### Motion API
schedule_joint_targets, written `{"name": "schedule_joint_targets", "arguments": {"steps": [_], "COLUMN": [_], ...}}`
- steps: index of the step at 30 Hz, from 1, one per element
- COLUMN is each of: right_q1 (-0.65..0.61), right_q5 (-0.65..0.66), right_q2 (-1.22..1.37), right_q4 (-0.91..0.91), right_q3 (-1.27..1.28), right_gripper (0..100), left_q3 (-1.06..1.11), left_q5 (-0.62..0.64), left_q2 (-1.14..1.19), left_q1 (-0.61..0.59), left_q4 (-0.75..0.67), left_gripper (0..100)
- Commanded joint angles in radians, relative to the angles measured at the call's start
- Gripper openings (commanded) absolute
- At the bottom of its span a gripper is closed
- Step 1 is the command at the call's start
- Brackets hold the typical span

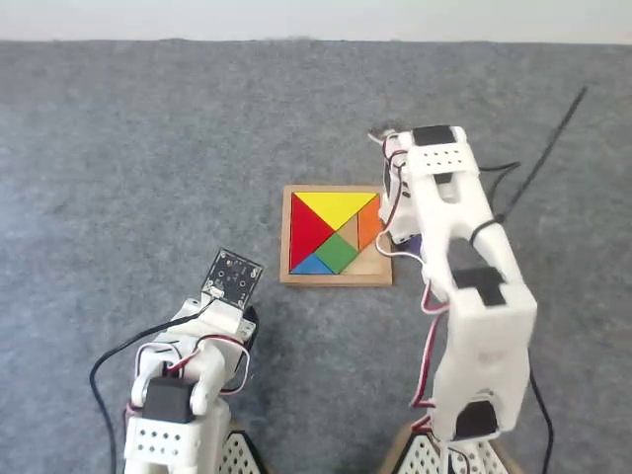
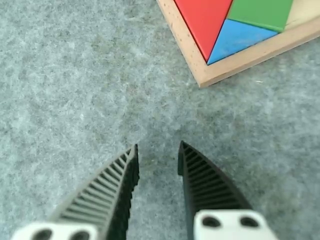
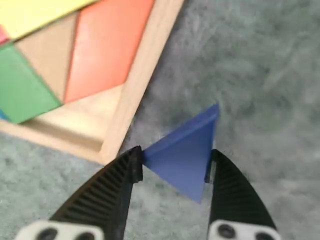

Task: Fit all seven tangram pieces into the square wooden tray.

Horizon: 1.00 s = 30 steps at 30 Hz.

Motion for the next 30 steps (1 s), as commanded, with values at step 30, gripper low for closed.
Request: {"name": "schedule_joint_targets", "arguments": {"steps": [30], "right_q1": [-0.231], "right_q5": [1.206], "right_q2": [-0.278], "right_q4": [-0.171], "right_q3": [0.247], "right_gripper": [15.4], "left_q3": [-0.012], "left_q5": [0.008], "left_q2": [-0.021], "left_q1": [0.0], "left_q4": [0.003], "left_gripper": [12]}}
